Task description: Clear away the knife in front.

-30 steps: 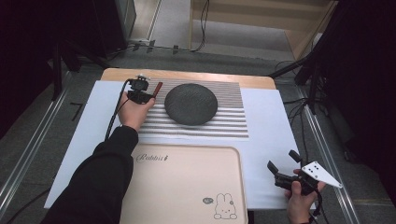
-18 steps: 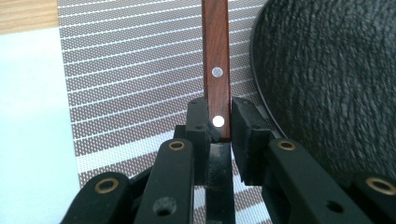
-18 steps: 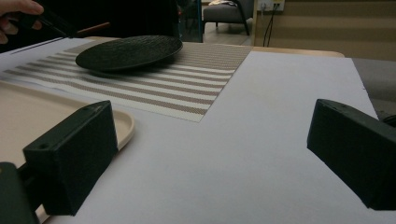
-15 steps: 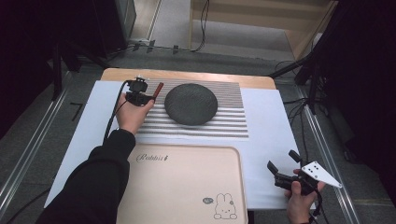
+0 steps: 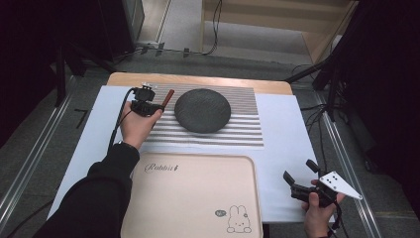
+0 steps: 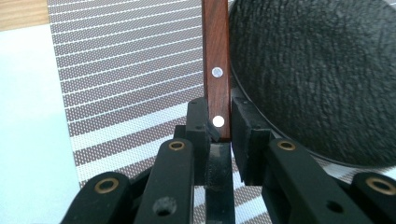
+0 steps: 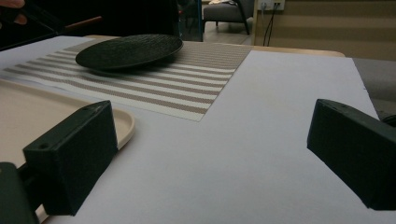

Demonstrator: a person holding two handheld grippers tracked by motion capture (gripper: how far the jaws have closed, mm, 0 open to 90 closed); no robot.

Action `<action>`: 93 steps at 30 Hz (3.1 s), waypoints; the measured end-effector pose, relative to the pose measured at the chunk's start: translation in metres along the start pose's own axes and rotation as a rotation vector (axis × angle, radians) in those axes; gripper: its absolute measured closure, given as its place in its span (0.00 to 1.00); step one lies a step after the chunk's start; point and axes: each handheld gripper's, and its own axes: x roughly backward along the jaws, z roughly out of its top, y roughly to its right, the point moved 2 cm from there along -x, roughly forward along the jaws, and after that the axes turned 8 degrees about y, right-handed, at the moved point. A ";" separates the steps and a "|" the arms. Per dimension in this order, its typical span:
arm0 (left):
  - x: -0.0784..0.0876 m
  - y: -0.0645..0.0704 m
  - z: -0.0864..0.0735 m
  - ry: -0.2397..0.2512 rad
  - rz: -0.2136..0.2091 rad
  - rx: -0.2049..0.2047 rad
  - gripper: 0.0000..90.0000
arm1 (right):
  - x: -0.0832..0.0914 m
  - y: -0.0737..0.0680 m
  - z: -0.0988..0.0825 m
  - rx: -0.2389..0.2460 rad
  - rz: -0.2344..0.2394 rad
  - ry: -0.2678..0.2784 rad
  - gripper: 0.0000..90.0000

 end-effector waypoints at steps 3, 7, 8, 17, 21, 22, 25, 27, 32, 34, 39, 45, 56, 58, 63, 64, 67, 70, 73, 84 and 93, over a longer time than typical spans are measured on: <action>0.005 0.002 -0.001 0.006 -0.002 -0.011 0.86 | 0.000 0.000 0.000 -0.002 0.004 0.000 0.01; 0.013 0.005 -0.004 0.010 -0.012 -0.020 0.86 | 0.000 0.000 0.000 0.000 0.003 0.002 0.01; 0.015 0.005 -0.005 0.013 -0.014 -0.020 0.86 | 0.000 0.000 0.000 -0.002 0.004 0.001 0.01; 0.030 0.010 -0.014 0.026 -0.037 -0.025 0.86 | 0.000 -0.001 0.000 -0.002 0.005 0.003 0.01; 0.036 0.012 -0.019 0.029 -0.048 -0.031 0.86 | 0.000 -0.001 0.000 -0.002 0.005 0.003 0.01; 0.038 0.013 -0.021 0.029 -0.048 -0.034 0.86 | 0.000 -0.001 0.000 -0.001 0.007 0.002 0.01; 0.042 0.015 -0.025 0.033 -0.057 -0.034 0.86 | 0.000 -0.001 0.000 0.001 0.007 0.001 0.01; 0.044 0.016 -0.028 0.033 -0.061 -0.035 0.86 | 0.000 -0.001 0.000 0.000 0.006 0.000 0.01; 0.051 0.018 -0.033 0.041 -0.076 -0.031 0.86 | 0.000 -0.001 0.000 0.000 0.006 -0.001 0.01; 0.054 0.019 -0.035 0.043 -0.081 -0.034 0.86 | 0.000 -0.001 0.000 0.001 0.006 0.000 0.01; 0.063 0.023 -0.041 0.053 -0.083 -0.048 0.86 | 0.000 -0.001 0.000 0.000 0.007 0.001 0.01; 0.070 0.026 -0.050 0.056 -0.103 -0.047 0.86 | 0.000 -0.001 0.000 0.000 0.006 -0.001 0.01; 0.084 0.030 -0.066 0.072 -0.133 -0.038 0.86 | 0.000 -0.001 0.000 0.000 0.005 0.000 0.01; 0.087 0.031 -0.069 0.076 -0.141 -0.035 0.86 | 0.000 -0.001 0.000 0.000 0.005 0.000 0.01; 0.093 0.034 -0.076 0.077 -0.146 -0.040 0.86 | 0.000 -0.001 0.000 -0.001 0.005 0.001 0.01; 0.094 0.034 -0.078 0.079 -0.146 -0.040 0.86 | 0.000 -0.001 0.000 -0.001 0.005 0.000 0.01; 0.097 0.036 -0.082 0.081 -0.152 -0.034 0.86 | 0.000 -0.001 0.000 -0.001 0.004 0.001 0.01; 0.101 0.038 -0.087 0.081 -0.163 -0.034 0.86 | 0.000 -0.001 0.000 -0.003 0.004 0.002 0.01; 0.103 0.042 -0.094 0.080 -0.165 -0.039 0.86 | 0.000 -0.001 0.000 -0.001 0.005 0.000 0.01; 0.111 0.051 -0.115 0.068 -0.183 -0.040 0.86 | 0.000 -0.001 0.000 -0.001 0.004 -0.001 0.01; 0.117 0.059 -0.133 0.068 -0.199 -0.028 0.86 | 0.001 -0.001 0.000 -0.001 0.003 -0.002 0.01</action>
